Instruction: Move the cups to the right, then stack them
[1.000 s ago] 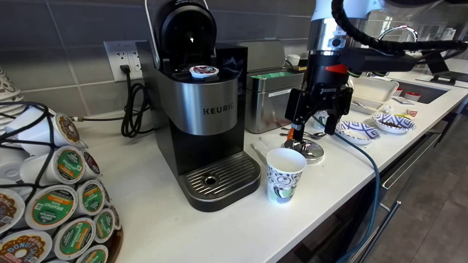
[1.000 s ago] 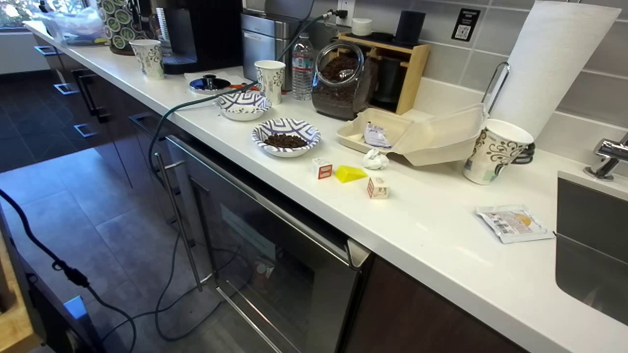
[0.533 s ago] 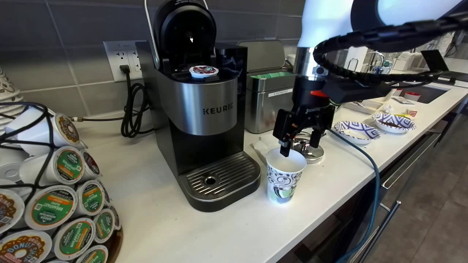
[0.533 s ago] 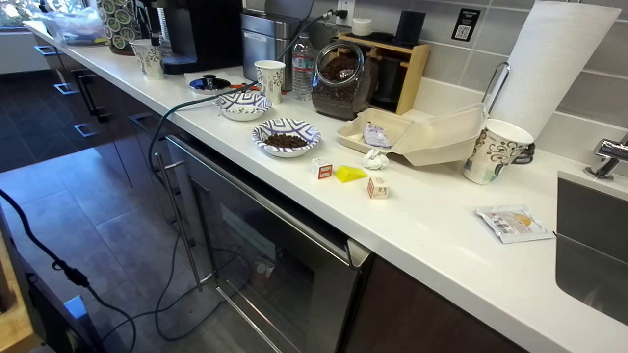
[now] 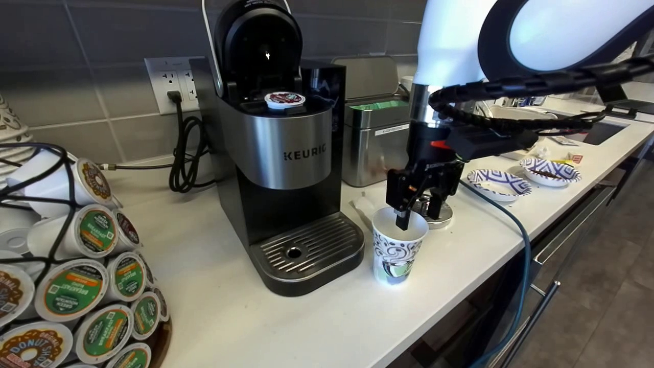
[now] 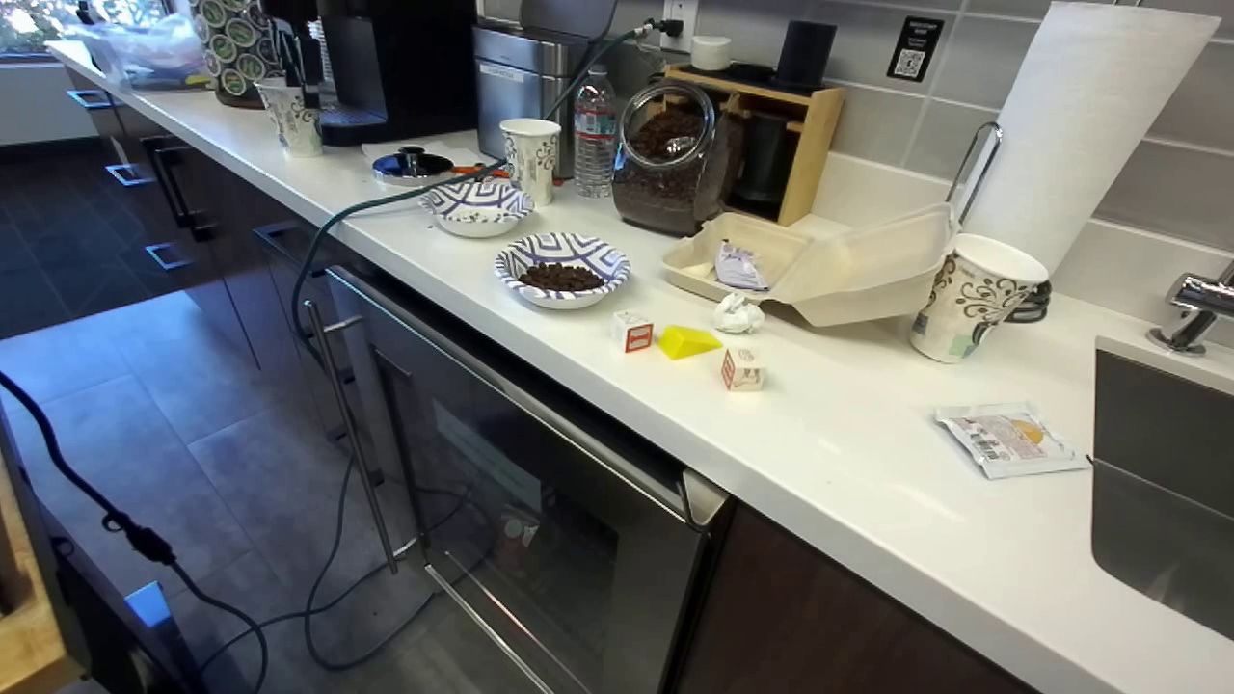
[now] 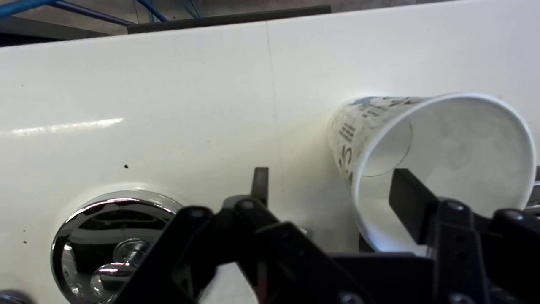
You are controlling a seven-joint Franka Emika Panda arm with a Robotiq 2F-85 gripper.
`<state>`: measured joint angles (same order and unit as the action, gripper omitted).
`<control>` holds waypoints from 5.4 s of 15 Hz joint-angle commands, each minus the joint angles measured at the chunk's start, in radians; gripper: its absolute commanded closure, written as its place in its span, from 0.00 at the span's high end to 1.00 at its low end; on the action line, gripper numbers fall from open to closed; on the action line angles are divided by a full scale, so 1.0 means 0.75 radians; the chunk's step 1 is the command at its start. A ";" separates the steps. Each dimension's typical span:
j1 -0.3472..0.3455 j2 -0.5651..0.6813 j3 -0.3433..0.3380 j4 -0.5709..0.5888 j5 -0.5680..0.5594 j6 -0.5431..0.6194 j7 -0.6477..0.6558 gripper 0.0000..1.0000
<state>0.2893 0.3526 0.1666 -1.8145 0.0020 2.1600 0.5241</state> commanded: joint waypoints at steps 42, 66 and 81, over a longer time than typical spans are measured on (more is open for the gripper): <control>-0.457 -0.261 -0.304 0.051 -0.088 0.037 0.606 0.01; -0.405 -0.032 -0.362 0.164 0.022 0.080 0.729 0.01; -0.370 0.021 -0.430 0.089 -0.064 0.201 0.934 0.50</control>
<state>-0.0019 0.3804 -0.1439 -1.7314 -0.0300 2.2869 1.1863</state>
